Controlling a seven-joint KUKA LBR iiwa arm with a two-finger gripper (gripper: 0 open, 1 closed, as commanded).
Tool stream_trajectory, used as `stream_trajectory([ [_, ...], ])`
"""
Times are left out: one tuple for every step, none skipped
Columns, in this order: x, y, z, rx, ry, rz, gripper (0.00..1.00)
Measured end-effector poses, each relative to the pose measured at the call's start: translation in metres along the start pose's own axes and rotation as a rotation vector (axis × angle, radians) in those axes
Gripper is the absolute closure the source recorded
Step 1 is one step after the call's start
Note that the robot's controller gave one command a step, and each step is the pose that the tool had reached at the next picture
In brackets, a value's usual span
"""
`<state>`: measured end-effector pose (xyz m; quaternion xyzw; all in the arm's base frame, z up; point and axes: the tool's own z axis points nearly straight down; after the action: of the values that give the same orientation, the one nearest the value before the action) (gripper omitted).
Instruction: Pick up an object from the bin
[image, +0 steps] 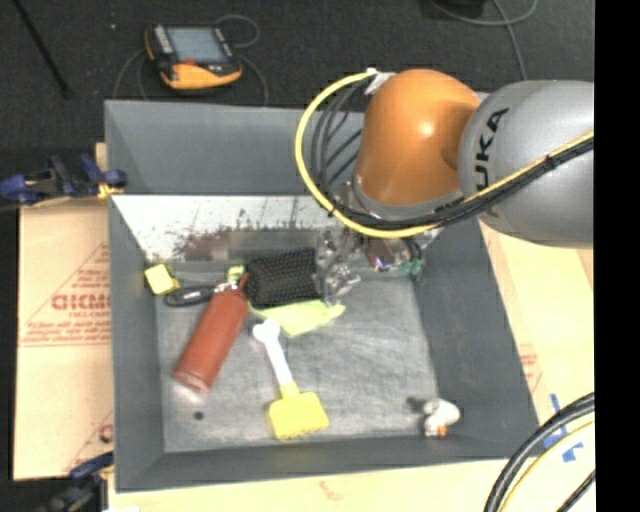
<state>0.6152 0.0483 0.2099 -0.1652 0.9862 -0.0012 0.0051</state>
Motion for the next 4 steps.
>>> stream_trajectory([
  [-0.041,0.008,0.061,-0.004,0.006,-0.141,0.0],
  [-0.042,0.008,0.059,-0.003,0.003,-0.139,0.0],
  [-0.015,-0.028,0.111,0.0,-0.012,-0.174,0.0],
  [-0.012,-0.04,0.123,-0.001,-0.021,-0.192,0.0],
])
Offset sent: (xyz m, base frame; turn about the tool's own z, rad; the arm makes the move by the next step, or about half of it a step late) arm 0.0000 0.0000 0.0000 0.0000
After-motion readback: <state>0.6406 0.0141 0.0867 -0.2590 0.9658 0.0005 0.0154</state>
